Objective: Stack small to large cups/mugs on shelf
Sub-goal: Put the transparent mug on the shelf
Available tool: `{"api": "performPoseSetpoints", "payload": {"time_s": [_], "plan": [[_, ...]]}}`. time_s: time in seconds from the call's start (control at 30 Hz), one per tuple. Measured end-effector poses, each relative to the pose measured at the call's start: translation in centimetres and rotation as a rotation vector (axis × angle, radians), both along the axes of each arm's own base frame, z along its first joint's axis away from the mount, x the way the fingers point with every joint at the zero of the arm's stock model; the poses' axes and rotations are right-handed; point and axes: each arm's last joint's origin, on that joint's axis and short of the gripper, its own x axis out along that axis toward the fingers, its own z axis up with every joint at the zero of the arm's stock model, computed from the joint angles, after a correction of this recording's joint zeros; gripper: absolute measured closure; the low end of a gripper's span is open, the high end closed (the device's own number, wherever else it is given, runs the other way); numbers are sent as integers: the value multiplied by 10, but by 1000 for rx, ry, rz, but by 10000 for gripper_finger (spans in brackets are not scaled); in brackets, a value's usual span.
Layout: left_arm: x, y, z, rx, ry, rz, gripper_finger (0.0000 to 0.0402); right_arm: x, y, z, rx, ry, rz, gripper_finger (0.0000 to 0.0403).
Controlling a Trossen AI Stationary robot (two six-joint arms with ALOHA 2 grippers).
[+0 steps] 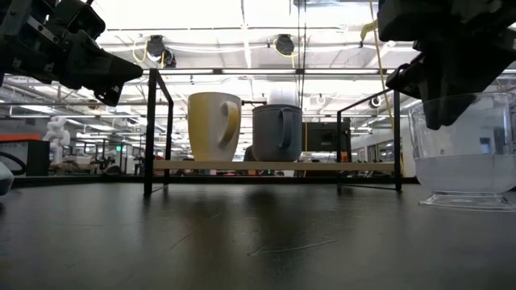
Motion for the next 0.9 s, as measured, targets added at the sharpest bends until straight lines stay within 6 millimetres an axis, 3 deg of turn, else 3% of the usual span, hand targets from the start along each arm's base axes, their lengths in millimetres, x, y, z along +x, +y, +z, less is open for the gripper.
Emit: {"api": "performPoseSetpoints", "payload": {"time_s": [0.17,0.57,0.9], "plan": [[0,0,0,0,0,0,394,1,-2,0,0,0,-9,397],[0,0,0,9,0,-1,394,10,-19,2,-46,-50,-110,401],[0,0,0,10,2,-1,394,25,-43,37,-45,-56,-153,402]]}}
